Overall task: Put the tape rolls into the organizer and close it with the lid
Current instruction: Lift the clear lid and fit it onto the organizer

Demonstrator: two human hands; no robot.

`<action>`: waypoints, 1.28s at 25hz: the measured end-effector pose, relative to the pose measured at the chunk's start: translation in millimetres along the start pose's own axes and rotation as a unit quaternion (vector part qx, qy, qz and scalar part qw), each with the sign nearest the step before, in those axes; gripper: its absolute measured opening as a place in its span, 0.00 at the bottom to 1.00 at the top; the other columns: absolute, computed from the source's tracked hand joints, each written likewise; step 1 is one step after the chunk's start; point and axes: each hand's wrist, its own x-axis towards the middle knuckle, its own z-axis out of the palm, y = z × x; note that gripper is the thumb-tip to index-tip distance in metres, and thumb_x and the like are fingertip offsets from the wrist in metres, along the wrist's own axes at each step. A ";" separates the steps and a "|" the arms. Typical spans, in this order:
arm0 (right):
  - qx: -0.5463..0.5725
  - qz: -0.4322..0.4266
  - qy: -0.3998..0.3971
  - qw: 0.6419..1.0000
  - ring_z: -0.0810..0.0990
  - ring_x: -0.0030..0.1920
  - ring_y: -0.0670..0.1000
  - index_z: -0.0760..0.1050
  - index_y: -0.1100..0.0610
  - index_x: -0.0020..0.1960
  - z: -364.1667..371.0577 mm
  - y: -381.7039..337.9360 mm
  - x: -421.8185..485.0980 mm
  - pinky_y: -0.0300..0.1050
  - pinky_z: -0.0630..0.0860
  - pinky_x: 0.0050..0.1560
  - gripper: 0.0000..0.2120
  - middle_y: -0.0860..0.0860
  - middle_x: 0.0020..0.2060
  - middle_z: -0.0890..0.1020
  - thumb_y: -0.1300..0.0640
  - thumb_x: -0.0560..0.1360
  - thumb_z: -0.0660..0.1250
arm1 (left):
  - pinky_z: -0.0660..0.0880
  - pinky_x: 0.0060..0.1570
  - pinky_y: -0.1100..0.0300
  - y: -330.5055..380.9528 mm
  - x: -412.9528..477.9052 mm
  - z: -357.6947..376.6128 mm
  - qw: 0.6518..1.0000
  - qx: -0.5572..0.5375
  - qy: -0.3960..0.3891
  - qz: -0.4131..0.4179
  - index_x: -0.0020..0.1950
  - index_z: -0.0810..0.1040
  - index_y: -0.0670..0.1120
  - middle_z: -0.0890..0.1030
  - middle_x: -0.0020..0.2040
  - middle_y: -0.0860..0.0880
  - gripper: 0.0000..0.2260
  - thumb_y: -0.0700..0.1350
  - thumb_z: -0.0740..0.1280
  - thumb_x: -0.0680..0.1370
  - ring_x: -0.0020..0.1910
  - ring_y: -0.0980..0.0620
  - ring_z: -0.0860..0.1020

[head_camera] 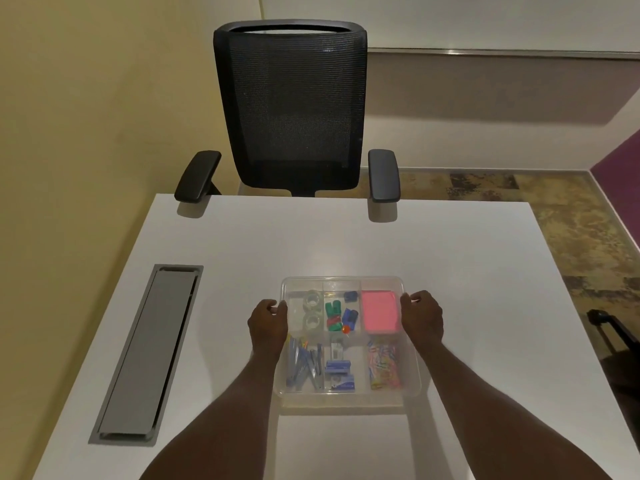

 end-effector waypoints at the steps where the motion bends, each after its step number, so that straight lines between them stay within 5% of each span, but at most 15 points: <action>1: -0.006 -0.017 0.001 1.000 0.81 0.57 0.61 0.78 0.61 0.58 2.6 -5.3 9.5 0.51 0.76 0.53 0.16 0.60 0.56 0.82 0.49 0.81 0.64 | 0.77 0.62 0.52 5.2 8.0 4.7 1.000 -0.002 -0.003 0.003 0.63 0.82 0.37 0.85 0.57 0.39 0.15 0.47 0.69 0.83 0.59 0.40 0.83; 5: -0.018 -0.065 -0.072 0.995 0.80 0.54 0.62 0.78 0.63 0.47 13.7 -20.9 48.0 0.50 0.73 0.52 0.19 0.61 0.48 0.82 0.49 0.85 0.58 | 0.76 0.65 0.49 18.5 42.9 22.1 1.000 0.003 -0.027 0.010 0.63 0.83 0.38 0.85 0.59 0.41 0.18 0.52 0.67 0.85 0.61 0.41 0.81; 7: -0.014 -0.064 -0.104 0.992 0.80 0.50 0.62 0.77 0.63 0.40 19.9 -23.4 62.3 0.48 0.71 0.48 0.23 0.61 0.43 0.82 0.50 0.85 0.57 | 0.77 0.59 0.49 18.7 59.7 31.3 0.999 -0.015 -0.030 -0.018 0.53 0.85 0.39 0.86 0.52 0.41 0.18 0.53 0.67 0.85 0.56 0.40 0.81; 9: 0.006 -0.052 -0.114 0.992 0.81 0.51 0.62 0.82 0.66 0.44 24.7 -20.7 71.5 0.49 0.73 0.51 0.23 0.62 0.46 0.85 0.50 0.85 0.59 | 0.73 0.48 0.53 16.9 67.5 37.3 0.998 -0.038 -0.022 -0.049 0.36 0.80 0.43 0.81 0.37 0.45 0.19 0.52 0.68 0.84 0.45 0.41 0.78; 11: 0.026 -0.049 -0.118 0.991 0.82 0.54 0.62 0.84 0.65 0.49 27.7 -17.1 75.0 0.50 0.75 0.55 0.21 0.62 0.50 0.86 0.50 0.84 0.61 | 0.69 0.45 0.55 14.6 70.1 40.9 0.996 -0.052 -0.014 -0.069 0.32 0.76 0.44 0.75 0.32 0.48 0.21 0.51 0.70 0.83 0.40 0.43 0.74; 20: 0.118 -0.030 -0.079 0.989 0.82 0.54 0.60 0.84 0.60 0.54 39.5 -4.0 61.4 0.46 0.73 0.52 0.18 0.57 0.50 0.85 0.48 0.84 0.62 | 0.73 0.45 0.53 3.8 55.3 53.2 0.998 -0.049 0.035 -0.015 0.42 0.81 0.39 0.81 0.38 0.42 0.21 0.54 0.66 0.85 0.41 0.42 0.77; 24: -0.011 -0.105 -0.013 0.994 0.80 0.52 0.61 0.76 0.58 0.56 53.8 8.7 52.3 0.47 0.69 0.48 0.20 0.59 0.50 0.80 0.47 0.86 0.50 | 0.79 0.55 0.46 -4.6 54.2 58.6 0.997 0.056 0.043 0.033 0.58 0.82 0.44 0.83 0.52 0.42 0.23 0.59 0.55 0.88 0.51 0.40 0.81; 27: -0.051 -0.130 0.021 0.990 0.79 0.48 0.61 0.73 0.58 0.54 58.1 8.1 50.2 0.46 0.67 0.46 0.20 0.59 0.47 0.79 0.46 0.86 0.48 | 0.80 0.58 0.43 -7.5 61.9 59.3 0.994 0.106 0.018 0.027 0.60 0.78 0.44 0.82 0.53 0.38 0.25 0.60 0.50 0.88 0.53 0.36 0.82; 32: -0.018 -0.096 -0.030 0.995 0.79 0.52 0.64 0.72 0.62 0.53 49.6 2.3 51.7 0.50 0.70 0.48 0.22 0.62 0.49 0.80 0.45 0.86 0.49 | 0.75 0.66 0.43 1.5 60.8 50.5 0.995 0.092 -0.043 -0.012 0.65 0.76 0.40 0.81 0.61 0.36 0.27 0.61 0.50 0.88 0.63 0.34 0.79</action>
